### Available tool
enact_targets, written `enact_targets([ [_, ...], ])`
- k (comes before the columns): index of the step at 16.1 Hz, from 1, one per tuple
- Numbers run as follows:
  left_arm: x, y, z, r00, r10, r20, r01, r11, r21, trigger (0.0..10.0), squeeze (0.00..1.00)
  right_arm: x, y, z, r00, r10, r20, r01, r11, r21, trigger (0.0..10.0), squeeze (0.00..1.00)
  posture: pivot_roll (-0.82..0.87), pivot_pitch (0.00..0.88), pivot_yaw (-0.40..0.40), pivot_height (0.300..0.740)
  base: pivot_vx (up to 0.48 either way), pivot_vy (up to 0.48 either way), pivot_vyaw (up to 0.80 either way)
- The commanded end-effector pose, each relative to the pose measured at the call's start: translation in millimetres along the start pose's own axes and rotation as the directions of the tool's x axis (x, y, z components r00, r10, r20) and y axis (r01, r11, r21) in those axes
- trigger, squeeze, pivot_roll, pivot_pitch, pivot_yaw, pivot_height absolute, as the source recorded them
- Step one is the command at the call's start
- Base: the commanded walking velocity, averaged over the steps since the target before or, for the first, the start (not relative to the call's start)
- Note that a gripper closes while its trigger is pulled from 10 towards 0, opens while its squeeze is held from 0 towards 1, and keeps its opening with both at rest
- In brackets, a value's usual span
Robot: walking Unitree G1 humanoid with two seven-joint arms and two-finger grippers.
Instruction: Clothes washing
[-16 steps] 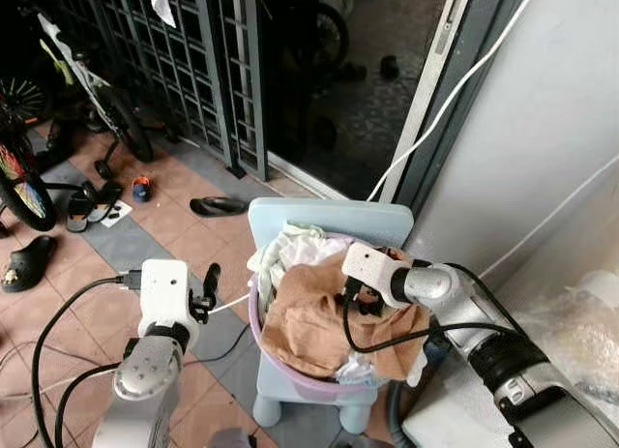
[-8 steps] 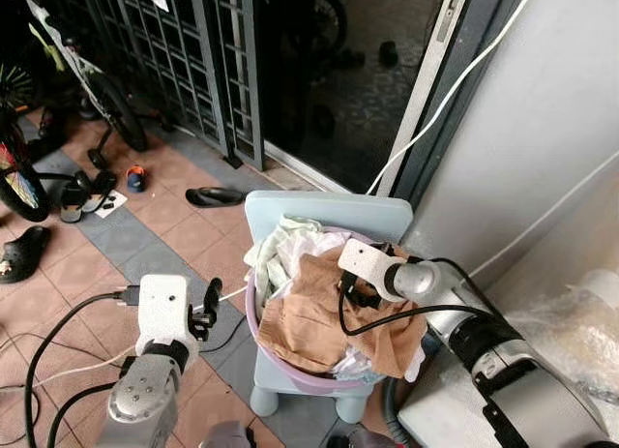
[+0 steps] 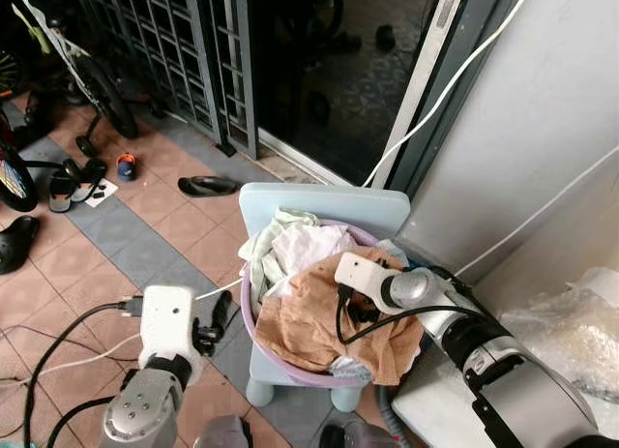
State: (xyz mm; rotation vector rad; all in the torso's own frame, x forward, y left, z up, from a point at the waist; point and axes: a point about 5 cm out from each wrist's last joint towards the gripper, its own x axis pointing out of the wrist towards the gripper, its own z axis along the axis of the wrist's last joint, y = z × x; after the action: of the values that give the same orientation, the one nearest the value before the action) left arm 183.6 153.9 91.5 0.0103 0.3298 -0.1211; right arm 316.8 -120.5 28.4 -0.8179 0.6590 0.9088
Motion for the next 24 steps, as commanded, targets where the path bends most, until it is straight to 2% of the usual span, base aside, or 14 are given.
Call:
enact_targets([
  [1,-1.7,-3.2,2,1.000,-0.016,0.003,0.016,1.000,0.010,10.0,0.00,4.9,19.7,-16,0.991,0.115,-0.063,-0.115,0.993,0.005,0.0,0.00,0.11,0.148,-0.070,0.740,0.000,0.000,0.00],
  [4,-0.5,-3.0,3,1.000,-0.010,0.001,0.010,1.000,0.008,10.0,0.00,6.1,25.3,-18,0.987,0.146,-0.066,-0.146,0.989,0.003,0.0,0.00,0.11,0.144,-0.071,0.740,0.000,0.000,0.00],
  [8,1.6,-1.6,3,1.000,-0.012,0.001,0.012,1.000,0.021,10.0,0.00,6.9,25.9,-19,0.990,0.132,-0.057,-0.132,0.991,0.019,0.0,0.00,0.12,0.127,-0.072,0.740,0.000,0.000,0.00],
  [20,18.0,-0.8,9,0.999,-0.005,0.033,0.004,0.999,0.037,10.0,0.00,3.4,10.7,-18,1.000,-0.010,-0.003,0.011,0.996,0.086,0.0,0.00,0.09,0.068,-0.066,0.740,0.000,0.000,0.00],
  [22,24.5,-4.8,10,0.998,-0.044,0.034,0.042,0.998,0.049,10.0,0.00,1.5,5.5,-15,0.999,-0.032,0.022,0.029,0.993,0.114,0.0,0.00,0.09,0.051,-0.068,0.740,0.000,0.000,0.00],
  [24,27.4,-13.1,7,0.991,-0.131,0.004,0.130,0.987,0.091,10.0,0.00,0.1,3.2,-15,0.997,-0.060,0.049,0.051,0.987,0.155,0.0,0.00,0.08,0.029,-0.070,0.740,0.000,0.000,0.00],
])
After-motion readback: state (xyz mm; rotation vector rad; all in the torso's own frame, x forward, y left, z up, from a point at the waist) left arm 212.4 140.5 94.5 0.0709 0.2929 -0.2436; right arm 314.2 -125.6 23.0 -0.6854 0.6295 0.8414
